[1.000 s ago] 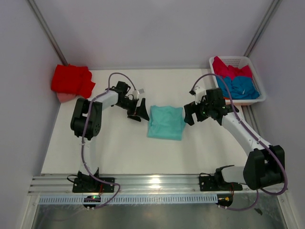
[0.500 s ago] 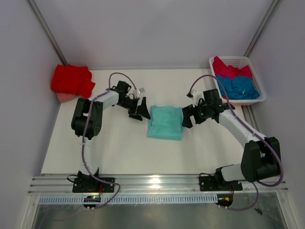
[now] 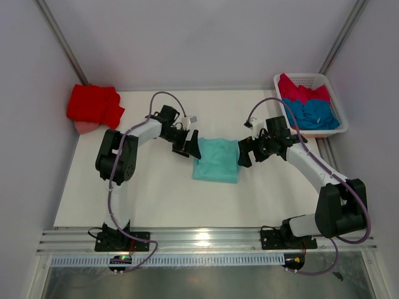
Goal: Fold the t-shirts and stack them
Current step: Fold the tshirt
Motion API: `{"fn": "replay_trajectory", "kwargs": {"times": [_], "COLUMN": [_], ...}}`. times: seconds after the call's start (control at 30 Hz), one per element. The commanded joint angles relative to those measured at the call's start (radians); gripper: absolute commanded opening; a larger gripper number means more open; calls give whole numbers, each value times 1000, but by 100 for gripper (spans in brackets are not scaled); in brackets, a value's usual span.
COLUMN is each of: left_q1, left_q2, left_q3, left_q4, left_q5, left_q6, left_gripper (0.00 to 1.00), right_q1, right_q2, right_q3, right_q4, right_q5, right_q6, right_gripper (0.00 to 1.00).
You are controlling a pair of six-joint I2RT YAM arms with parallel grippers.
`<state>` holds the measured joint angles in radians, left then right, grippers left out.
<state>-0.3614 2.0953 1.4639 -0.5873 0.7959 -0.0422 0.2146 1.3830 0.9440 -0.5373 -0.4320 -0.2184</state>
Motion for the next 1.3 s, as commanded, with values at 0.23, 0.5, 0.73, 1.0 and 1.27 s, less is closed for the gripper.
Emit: {"fn": "replay_trajectory", "kwargs": {"times": [0.23, 0.5, 0.73, 1.0, 1.27], "left_q1": [-63, -80, -88, -129, -149], "left_q2": [71, 77, 83, 88, 104], "left_q3": [0, -8, -43, -62, -77], "left_q4": [-13, 0, 72, 122, 202], "left_q5": [12, 35, 58, 23, -47], "left_q6": [39, 39, -11, -41, -102], "left_gripper": [99, 99, 99, 99, 99], "right_q1": [3, 3, 3, 3, 3], "right_q2": [-18, -15, -16, -12, -15], "right_q3": [27, 27, 26, 26, 26], "right_q4": [5, 2, 2, 0, -1], "right_q5": [-16, -17, -16, -24, -28], "right_q6": [-4, -4, -4, -2, -4], "right_gripper": [99, 99, 99, 99, 99]}}
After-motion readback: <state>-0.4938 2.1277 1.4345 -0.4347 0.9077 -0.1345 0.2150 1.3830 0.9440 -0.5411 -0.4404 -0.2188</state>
